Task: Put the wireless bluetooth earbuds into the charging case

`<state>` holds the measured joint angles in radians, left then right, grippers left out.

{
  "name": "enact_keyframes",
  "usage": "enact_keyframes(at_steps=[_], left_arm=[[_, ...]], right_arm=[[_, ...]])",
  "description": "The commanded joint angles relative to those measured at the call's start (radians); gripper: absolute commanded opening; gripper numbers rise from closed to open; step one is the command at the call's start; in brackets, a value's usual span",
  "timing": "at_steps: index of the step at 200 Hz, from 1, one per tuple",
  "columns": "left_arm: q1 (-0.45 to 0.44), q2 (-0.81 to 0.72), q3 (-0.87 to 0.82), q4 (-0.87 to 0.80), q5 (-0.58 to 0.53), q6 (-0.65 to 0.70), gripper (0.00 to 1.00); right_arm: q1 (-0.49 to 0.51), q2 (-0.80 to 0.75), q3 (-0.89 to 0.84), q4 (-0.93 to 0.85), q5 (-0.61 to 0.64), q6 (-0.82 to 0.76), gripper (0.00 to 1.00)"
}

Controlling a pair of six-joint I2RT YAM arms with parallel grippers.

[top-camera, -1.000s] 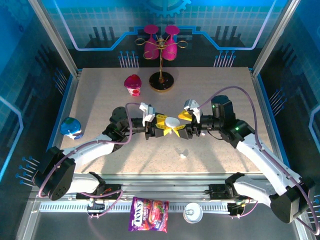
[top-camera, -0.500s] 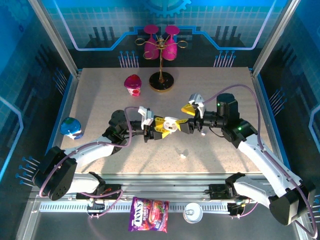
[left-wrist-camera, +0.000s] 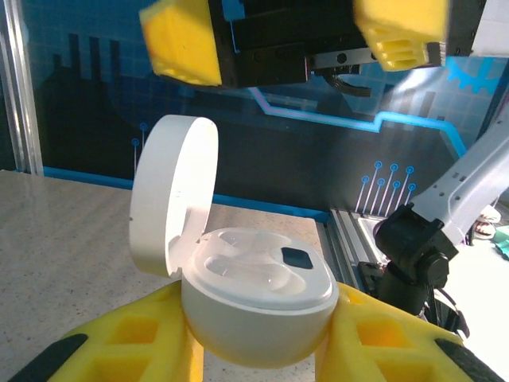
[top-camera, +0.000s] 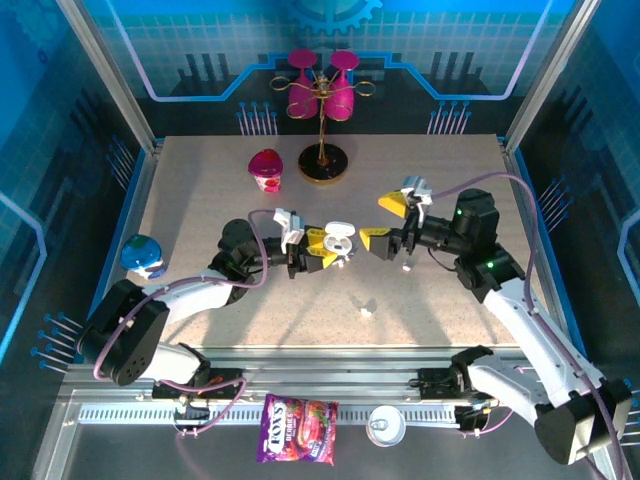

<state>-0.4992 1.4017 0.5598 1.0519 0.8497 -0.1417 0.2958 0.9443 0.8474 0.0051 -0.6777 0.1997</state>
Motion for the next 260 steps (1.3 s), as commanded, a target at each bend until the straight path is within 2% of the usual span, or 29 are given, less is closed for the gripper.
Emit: enact_keyframes(at_steps=[1,41,66,104,127,149,174,197,233,260], left_arm=[[0.004,0.004,-0.005,0.043,-0.01,0.0,0.28],[0.007,-0.019,0.0,-0.027,-0.031,0.047,0.28],[0.007,-0.032,0.006,-0.045,-0.029,0.053,0.29],[0.007,-0.05,0.021,-0.072,-0.018,0.056,0.28],[0.007,-0.059,0.026,-0.073,-0.013,0.053,0.28],[0.007,-0.068,0.027,-0.073,-0.014,0.052,0.28],[0.007,-0.073,0.026,-0.071,-0.009,0.048,0.28],[0.007,-0.088,0.017,-0.076,-0.013,0.049,0.28],[0.01,-0.136,0.006,-0.087,-0.023,0.035,0.29],[0.031,-0.167,-0.009,-0.089,-0.029,0.014,0.29]], right_arm=[[-0.089,-0.01,-0.054,0.064,-0.029,0.157,1.0],[-0.217,0.012,-0.12,-0.034,-0.004,0.183,1.0],[-0.238,0.028,-0.176,-0.106,0.167,0.234,1.0],[-0.226,0.118,-0.187,-0.286,0.311,0.226,0.88],[-0.162,0.203,-0.157,-0.398,0.414,0.212,0.86],[-0.109,0.257,-0.141,-0.435,0.515,0.2,0.82],[-0.062,0.325,-0.092,-0.465,0.597,0.181,0.72],[0.03,0.391,-0.037,-0.505,0.673,0.181,0.66],[0.122,0.43,-0.036,-0.527,0.659,0.202,0.62],[0.252,0.435,-0.035,-0.58,0.715,0.229,0.59]])
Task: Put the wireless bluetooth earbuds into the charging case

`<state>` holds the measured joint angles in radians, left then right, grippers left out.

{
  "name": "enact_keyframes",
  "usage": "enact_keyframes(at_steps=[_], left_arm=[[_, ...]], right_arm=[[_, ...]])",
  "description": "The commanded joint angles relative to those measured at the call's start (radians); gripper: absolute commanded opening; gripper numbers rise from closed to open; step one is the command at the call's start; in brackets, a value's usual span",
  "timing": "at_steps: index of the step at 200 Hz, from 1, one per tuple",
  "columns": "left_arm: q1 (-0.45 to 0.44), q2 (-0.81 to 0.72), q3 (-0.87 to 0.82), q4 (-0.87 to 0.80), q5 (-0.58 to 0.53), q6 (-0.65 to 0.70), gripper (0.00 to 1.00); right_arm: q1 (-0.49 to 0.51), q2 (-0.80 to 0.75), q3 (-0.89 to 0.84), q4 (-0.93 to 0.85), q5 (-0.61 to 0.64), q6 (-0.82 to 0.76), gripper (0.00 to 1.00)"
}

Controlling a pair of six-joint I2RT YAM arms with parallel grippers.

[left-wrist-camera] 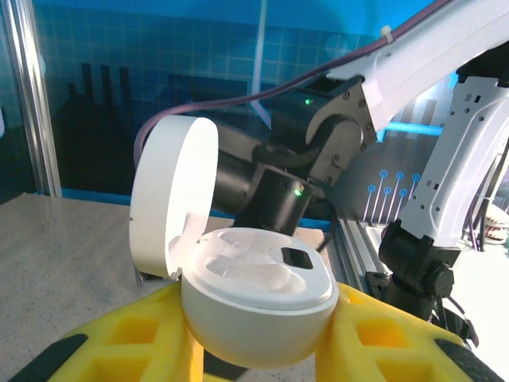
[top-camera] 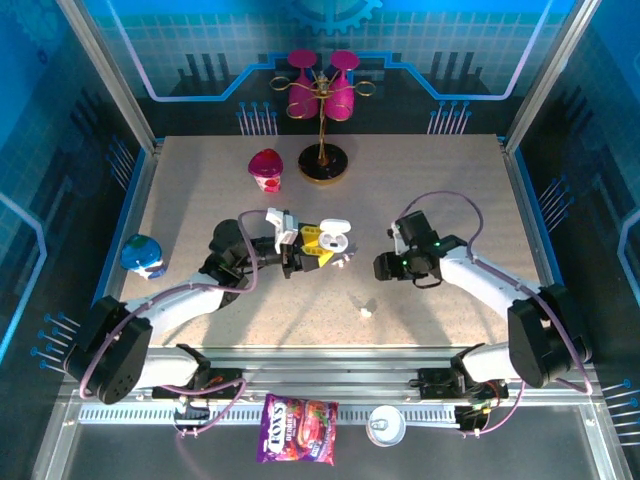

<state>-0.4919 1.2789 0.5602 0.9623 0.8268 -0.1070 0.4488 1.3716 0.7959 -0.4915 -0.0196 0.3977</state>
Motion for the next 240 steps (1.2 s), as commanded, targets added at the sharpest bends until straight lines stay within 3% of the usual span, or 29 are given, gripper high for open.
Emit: enact_keyframes(at_steps=[1,52,87,143,240], left_arm=[[0.024,-0.044,-0.01,0.001,-0.007,-0.02,0.29],[0.059,-0.091,-0.028,0.001,-0.007,-0.039,0.29],[0.063,-0.128,-0.031,-0.045,-0.009,-0.012,0.29],[0.063,-0.16,-0.043,-0.08,-0.013,0.003,0.29],[0.063,-0.169,-0.046,-0.083,-0.014,0.006,0.29]], right_arm=[[0.104,0.008,0.016,-0.086,0.059,0.032,0.59],[0.322,0.063,0.046,-0.174,0.162,0.13,0.51],[0.411,0.167,0.109,-0.177,0.185,0.166,0.44],[0.43,0.251,0.14,-0.159,0.16,0.17,0.34],[0.445,0.294,0.155,-0.198,0.171,0.175,0.31]])
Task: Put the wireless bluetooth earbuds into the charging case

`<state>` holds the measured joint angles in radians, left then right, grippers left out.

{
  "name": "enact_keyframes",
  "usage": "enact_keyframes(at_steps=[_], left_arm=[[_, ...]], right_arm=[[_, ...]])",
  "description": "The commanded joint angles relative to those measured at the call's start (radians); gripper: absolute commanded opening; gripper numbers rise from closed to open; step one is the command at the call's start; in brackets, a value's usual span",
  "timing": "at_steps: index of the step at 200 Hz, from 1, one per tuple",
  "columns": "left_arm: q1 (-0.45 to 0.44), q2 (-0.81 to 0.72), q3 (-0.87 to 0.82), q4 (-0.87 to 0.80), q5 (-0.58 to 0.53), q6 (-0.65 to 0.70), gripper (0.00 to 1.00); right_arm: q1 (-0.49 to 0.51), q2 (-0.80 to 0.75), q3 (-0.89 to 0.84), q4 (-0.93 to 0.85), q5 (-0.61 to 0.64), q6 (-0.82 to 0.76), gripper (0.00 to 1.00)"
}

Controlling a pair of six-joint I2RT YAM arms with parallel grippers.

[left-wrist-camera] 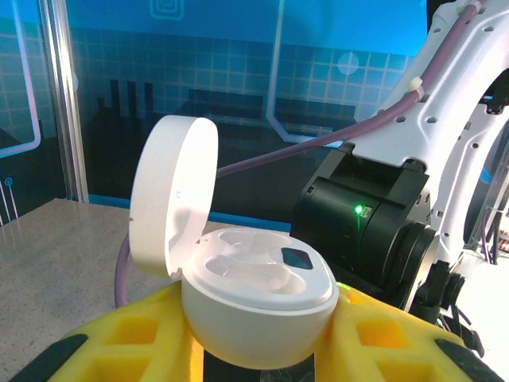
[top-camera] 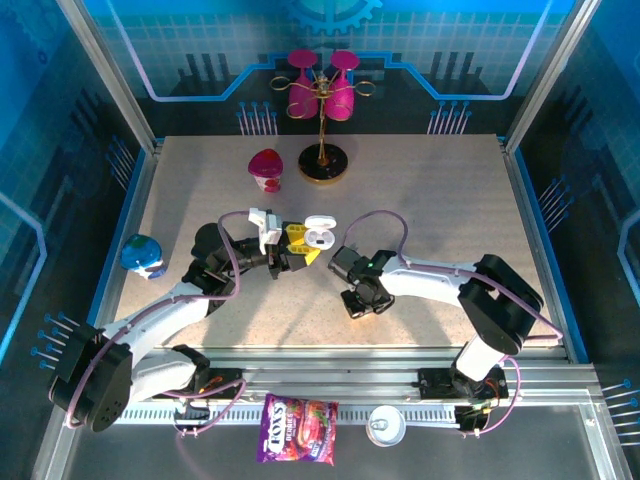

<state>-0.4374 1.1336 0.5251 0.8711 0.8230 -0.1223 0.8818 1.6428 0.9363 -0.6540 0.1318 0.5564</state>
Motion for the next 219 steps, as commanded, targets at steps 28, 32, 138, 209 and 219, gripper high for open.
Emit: enact_keyframes(at_steps=[28,32,138,209,219], left_arm=[[0.008,-0.022,-0.014,0.006,-0.011,0.021,0.29],[0.008,-0.022,-0.014,0.007,-0.011,0.02,0.29],[0.008,0.013,-0.021,0.058,-0.027,0.01,0.29],[0.008,0.081,-0.005,0.098,-0.047,0.009,0.29],[0.008,0.087,-0.004,0.097,-0.048,0.008,0.29]], right_arm=[[0.012,0.03,0.014,-0.04,0.018,0.0,0.3],[0.013,0.031,0.014,-0.042,0.019,-0.001,0.3],[-0.083,-0.12,-0.08,0.053,-0.088,0.023,0.14],[-0.428,-0.457,-0.294,0.41,-0.538,0.222,0.14],[-0.477,-0.482,-0.316,0.461,-0.608,0.263,0.14]])
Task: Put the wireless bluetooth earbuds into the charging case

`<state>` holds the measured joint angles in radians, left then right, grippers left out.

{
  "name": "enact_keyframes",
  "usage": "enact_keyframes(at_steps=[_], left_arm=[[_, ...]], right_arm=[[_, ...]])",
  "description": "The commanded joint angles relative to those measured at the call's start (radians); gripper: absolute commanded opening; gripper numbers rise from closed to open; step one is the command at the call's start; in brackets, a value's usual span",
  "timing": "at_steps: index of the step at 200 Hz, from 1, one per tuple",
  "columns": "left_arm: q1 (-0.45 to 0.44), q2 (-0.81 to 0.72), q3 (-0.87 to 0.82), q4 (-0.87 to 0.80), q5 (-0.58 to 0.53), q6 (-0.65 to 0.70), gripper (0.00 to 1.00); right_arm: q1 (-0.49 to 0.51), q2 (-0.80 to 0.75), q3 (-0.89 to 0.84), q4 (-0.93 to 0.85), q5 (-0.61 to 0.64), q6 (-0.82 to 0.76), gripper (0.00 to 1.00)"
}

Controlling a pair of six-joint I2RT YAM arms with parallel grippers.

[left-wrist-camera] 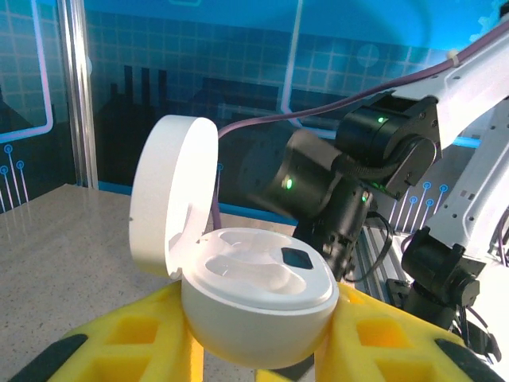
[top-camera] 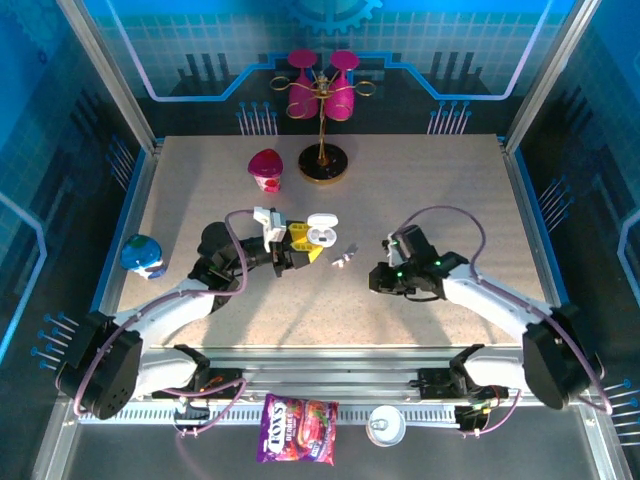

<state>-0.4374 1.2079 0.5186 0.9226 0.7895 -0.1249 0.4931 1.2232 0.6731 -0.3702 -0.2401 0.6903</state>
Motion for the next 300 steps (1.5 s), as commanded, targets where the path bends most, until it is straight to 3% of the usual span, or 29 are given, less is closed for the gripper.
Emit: enact_keyframes(at_steps=[1,37,65,99,146,232,300], left_arm=[[0.009,0.013,0.003,0.045,-0.015,0.01,0.29],[0.009,0.039,-0.002,0.076,-0.015,-0.005,0.29],[0.008,0.053,-0.004,0.086,-0.024,-0.008,0.29],[0.007,0.068,-0.011,0.109,-0.03,-0.01,0.28],[0.006,0.074,-0.023,0.125,-0.028,-0.019,0.28],[0.006,0.058,-0.044,0.119,-0.034,-0.007,0.28],[0.006,0.035,-0.061,0.094,-0.04,0.008,0.29]], right_arm=[[-0.092,-0.065,-0.054,0.183,-0.241,0.134,0.13],[-0.207,-0.085,-0.114,0.401,-0.452,0.319,0.13],[-0.257,-0.055,-0.192,0.742,-0.573,0.563,0.12],[-0.268,0.038,-0.246,1.134,-0.647,0.804,0.11],[-0.26,0.163,-0.262,1.458,-0.699,0.998,0.11],[-0.201,0.349,-0.261,1.791,-0.7,1.196,0.08],[-0.18,0.333,-0.249,1.738,-0.678,1.172,0.08]])
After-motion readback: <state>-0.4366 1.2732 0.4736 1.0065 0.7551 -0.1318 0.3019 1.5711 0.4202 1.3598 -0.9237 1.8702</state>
